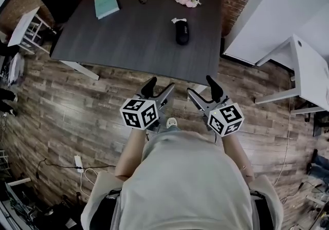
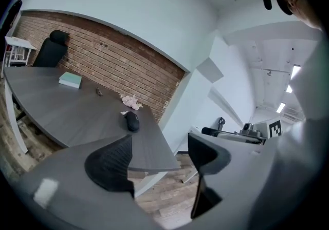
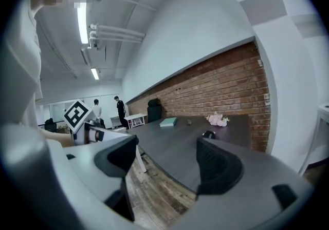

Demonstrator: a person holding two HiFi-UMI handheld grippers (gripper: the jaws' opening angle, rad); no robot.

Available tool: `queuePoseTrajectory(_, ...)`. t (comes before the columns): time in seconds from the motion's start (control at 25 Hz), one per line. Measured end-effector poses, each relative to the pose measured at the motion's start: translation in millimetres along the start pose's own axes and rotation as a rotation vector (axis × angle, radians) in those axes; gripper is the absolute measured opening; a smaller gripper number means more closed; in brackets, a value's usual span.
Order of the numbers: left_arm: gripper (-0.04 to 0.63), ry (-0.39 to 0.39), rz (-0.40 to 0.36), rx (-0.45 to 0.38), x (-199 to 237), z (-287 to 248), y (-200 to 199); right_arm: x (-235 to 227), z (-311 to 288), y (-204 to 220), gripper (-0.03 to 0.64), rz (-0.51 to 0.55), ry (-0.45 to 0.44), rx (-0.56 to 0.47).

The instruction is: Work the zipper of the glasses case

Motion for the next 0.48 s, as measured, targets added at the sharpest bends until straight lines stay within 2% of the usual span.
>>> queuePoseTrajectory(0.2,0.328,0.031,0.014,0.027,34,-32,-16,-16,-37,-2,0.354,-0.013,0.044,-0.002)
queuePoseTrajectory(0.48,0.328,0.078,0.038,0.081,61,-80,-23,-33,-56,7,0.345,-0.038,0.111,0.029)
Point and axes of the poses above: the fingertips, and each gripper's own axes: z backward along the fingers, x to its left, y out of its underside, the point moved 5 cm from there along z, backward along the fingers, and after that the axes turned 4 degrees about -x, right-handed, at the moved point
